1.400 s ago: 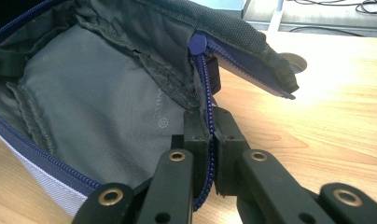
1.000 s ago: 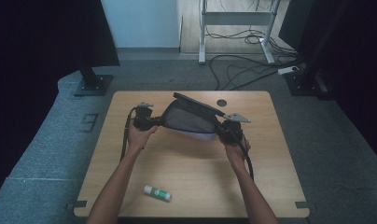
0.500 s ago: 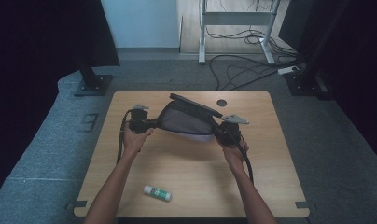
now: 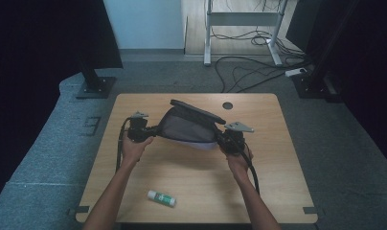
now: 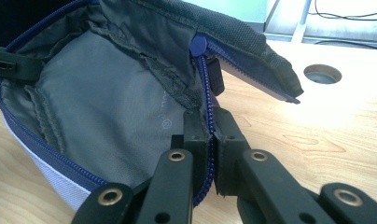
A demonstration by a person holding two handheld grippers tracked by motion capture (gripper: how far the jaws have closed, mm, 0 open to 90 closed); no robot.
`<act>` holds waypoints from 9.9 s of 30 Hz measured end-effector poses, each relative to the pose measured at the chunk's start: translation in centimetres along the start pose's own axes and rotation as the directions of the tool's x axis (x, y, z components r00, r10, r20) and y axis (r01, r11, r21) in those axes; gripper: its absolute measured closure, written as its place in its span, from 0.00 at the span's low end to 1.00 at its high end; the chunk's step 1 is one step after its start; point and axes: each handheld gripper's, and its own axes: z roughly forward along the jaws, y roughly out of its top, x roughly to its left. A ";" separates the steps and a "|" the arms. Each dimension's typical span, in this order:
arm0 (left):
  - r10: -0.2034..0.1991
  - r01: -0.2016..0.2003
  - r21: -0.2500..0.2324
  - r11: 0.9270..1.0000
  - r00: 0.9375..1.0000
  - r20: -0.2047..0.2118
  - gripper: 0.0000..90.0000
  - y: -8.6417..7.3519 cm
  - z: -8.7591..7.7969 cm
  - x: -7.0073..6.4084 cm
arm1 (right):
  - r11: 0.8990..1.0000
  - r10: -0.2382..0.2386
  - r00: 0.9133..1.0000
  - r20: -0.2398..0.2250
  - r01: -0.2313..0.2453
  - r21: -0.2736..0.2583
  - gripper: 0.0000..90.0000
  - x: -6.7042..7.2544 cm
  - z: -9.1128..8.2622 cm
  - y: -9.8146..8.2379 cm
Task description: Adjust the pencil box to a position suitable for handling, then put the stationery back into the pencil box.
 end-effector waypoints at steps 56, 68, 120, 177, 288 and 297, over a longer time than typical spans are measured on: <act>-0.054 0.042 0.139 0.989 0.995 0.088 0.94 -6.2 1.3 1.1 | 0.989 0.004 0.998 -0.057 0.005 0.146 0.96 0.8 1.1 -5.8; -0.052 0.043 0.131 0.990 0.996 0.068 0.76 -6.6 1.2 0.8 | 0.985 0.020 0.999 -0.049 -0.011 0.174 0.66 0.4 1.7 -6.2; -0.051 0.051 -0.004 0.999 0.998 0.028 0.40 -10.7 -4.4 1.9 | 0.991 -0.096 0.967 -0.234 0.116 0.071 0.52 5.0 -3.2 -7.8; -0.077 0.077 0.042 0.996 0.997 0.002 0.39 -12.6 -4.3 3.1 | 0.955 -0.201 0.853 -0.481 0.280 0.096 0.52 14.9 -2.1 -10.4; -0.073 0.072 0.087 0.994 0.997 0.008 0.39 -13.0 -3.5 3.1 | 0.973 -0.186 0.892 -0.413 0.225 0.047 0.73 10.1 -3.0 -6.8; -0.073 0.072 0.088 0.994 0.997 0.007 0.39 -13.0 -3.5 3.2 | 0.976 -0.176 0.902 -0.394 0.212 0.049 0.72 9.2 -2.6 -6.6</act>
